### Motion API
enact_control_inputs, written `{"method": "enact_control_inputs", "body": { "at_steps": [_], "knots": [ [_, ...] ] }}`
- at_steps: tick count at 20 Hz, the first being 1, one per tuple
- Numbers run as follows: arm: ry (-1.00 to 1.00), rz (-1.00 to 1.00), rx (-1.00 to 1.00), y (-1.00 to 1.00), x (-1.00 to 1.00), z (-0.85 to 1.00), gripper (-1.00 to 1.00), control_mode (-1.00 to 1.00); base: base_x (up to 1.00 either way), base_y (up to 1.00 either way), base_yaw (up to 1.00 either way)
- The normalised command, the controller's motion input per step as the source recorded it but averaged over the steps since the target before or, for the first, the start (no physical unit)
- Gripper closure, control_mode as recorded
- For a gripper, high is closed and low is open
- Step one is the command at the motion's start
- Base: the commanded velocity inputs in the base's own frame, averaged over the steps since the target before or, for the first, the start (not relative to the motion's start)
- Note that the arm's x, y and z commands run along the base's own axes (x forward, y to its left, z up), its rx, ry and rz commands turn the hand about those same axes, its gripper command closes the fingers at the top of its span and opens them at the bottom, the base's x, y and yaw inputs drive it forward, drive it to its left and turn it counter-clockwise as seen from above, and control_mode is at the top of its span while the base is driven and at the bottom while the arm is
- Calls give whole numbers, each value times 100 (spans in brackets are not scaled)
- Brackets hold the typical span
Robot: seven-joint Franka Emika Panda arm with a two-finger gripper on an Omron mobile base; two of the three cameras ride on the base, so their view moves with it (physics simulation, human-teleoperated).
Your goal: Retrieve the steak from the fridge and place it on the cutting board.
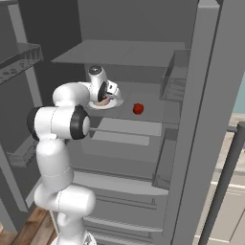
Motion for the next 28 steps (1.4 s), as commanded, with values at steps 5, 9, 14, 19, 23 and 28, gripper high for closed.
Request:
{"method": "enact_control_inputs", "body": {
  "at_steps": [5,9,14,19,23,28],
  "knots": [
    [-10,0,0,0,-2,2,100,-100,0,0,0],
    [-33,0,6,0,-21,15,100,-100,0,0,0],
    [-33,0,15,-1,-58,61,100,-100,0,0,0],
    [-3,-4,17,-27,-98,100,100,-100,0,0,0],
    [3,-5,11,-46,-100,100,100,-100,0,0,0],
    [0,-6,6,-85,-100,100,100,-100,0,0,0]
  ]
}}
